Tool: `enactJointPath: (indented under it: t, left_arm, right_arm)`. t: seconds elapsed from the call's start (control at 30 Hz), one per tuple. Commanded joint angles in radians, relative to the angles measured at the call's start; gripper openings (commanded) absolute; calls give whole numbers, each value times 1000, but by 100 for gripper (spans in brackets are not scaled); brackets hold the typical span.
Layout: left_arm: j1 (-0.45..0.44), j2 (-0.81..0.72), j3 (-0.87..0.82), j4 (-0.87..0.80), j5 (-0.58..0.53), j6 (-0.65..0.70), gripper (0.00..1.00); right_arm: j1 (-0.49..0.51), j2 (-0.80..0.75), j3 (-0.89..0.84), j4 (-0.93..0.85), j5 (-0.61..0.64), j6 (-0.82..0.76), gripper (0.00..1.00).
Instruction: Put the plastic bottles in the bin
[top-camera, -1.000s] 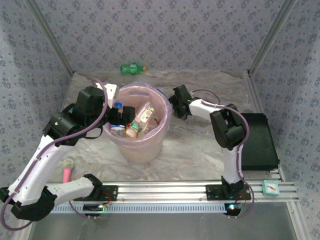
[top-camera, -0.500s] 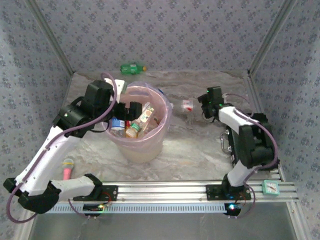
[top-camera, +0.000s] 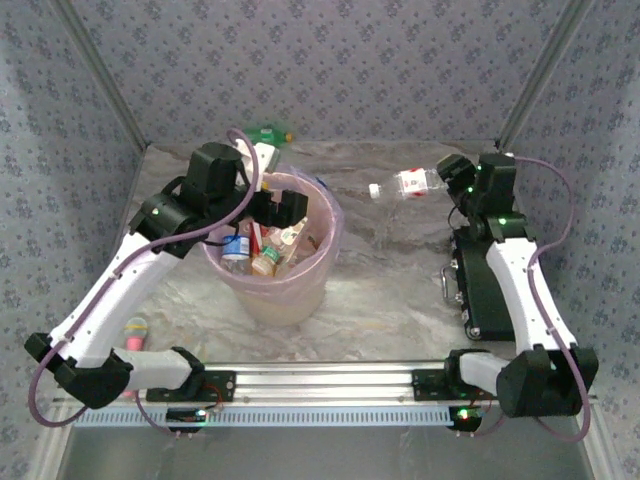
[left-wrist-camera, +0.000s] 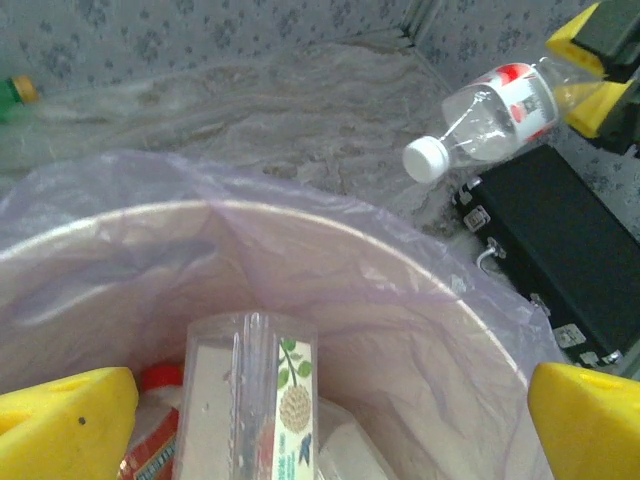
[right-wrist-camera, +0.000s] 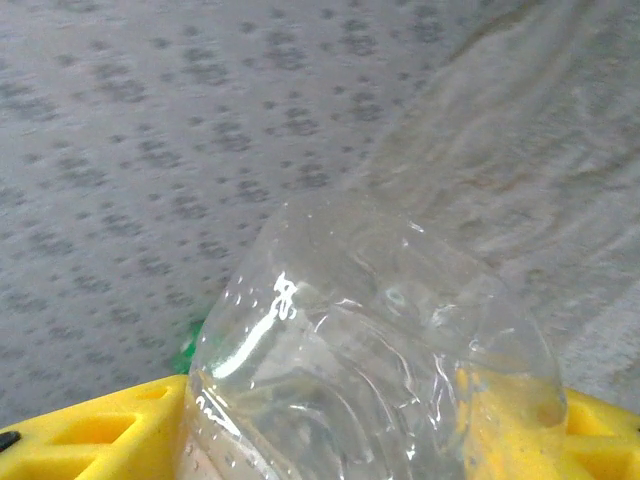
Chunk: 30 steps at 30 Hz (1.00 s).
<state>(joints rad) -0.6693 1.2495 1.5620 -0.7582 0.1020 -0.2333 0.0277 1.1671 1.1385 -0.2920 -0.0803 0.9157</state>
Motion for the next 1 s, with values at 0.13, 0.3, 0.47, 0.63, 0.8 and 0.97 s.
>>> enactJointPath:
  t: [0.13, 0.3, 0.47, 0.63, 0.8, 0.97]
  left_arm:
    - [-49, -41, -36, 102, -60, 200, 100]
    - [-81, -50, -63, 157, -5, 226, 100]
    - [-88, -71, -48, 168, 14, 195, 100]
    - [-86, -89, -26, 99, -76, 154, 99]
    - [-85, -127, -76, 56, -95, 86, 95]
    - [-85, -186, -168, 40, -171, 36, 85]
  right_arm:
    - [149, 12, 237, -36, -152, -197, 55]
    - [404, 32, 326, 7, -56, -348, 55]
    - [543, 136, 427, -19, -94, -405, 55]
    - [624, 226, 469, -25, -146, -396, 56]
    - [702, 306, 496, -30, -185, -387, 56]
    - [773, 364, 506, -58, -188, -393, 56]
